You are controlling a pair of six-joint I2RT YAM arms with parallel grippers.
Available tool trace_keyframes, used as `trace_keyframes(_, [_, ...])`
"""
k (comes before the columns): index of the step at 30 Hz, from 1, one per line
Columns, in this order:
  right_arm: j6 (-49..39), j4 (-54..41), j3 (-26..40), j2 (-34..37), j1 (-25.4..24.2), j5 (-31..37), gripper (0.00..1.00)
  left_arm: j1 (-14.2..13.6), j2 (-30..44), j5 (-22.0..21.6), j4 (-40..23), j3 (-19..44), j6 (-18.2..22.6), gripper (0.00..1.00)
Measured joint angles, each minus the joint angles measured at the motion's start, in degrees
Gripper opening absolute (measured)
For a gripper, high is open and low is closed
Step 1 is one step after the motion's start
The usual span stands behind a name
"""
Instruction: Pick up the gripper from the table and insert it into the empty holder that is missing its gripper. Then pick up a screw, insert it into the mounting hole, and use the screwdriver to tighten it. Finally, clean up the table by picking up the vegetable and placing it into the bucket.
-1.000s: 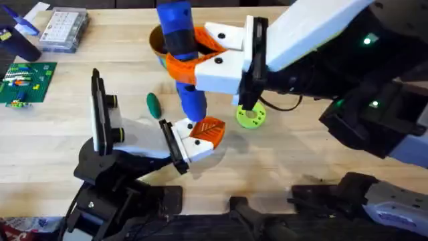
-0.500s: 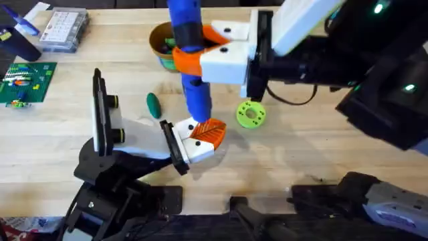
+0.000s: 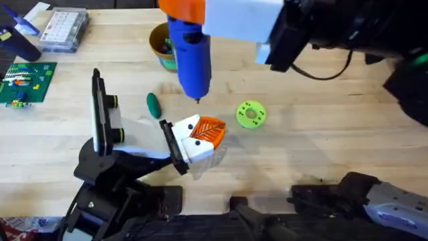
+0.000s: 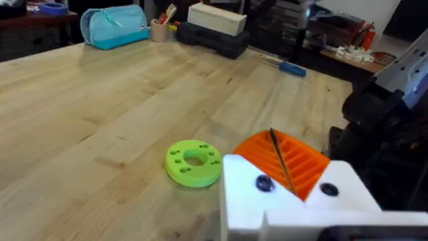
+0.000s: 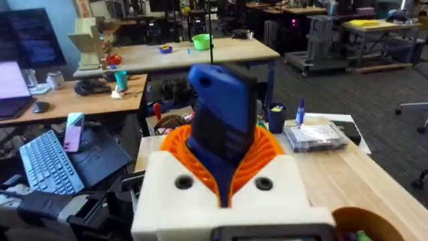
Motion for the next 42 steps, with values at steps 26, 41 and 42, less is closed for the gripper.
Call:
trace_keyframes(26, [-0.16,-1.62,-0.02,4.17,3.54,-0.09,0.034,0.00,0.01,-0.02,0.01,0.00,0.00,0.016])
trace_keyframes(41, [-0.66,9.86,-6.60,4.13,4.29,0.61,0.034,0.00,0.01,-0.02,0.01,0.00,0.00,0.016])
trace_keyframes(42, [-0.66,10.36,-7.10,4.13,4.30,0.71,0.034,0.00,0.01,-0.02,0.00,-0.01,0.00,0.016])
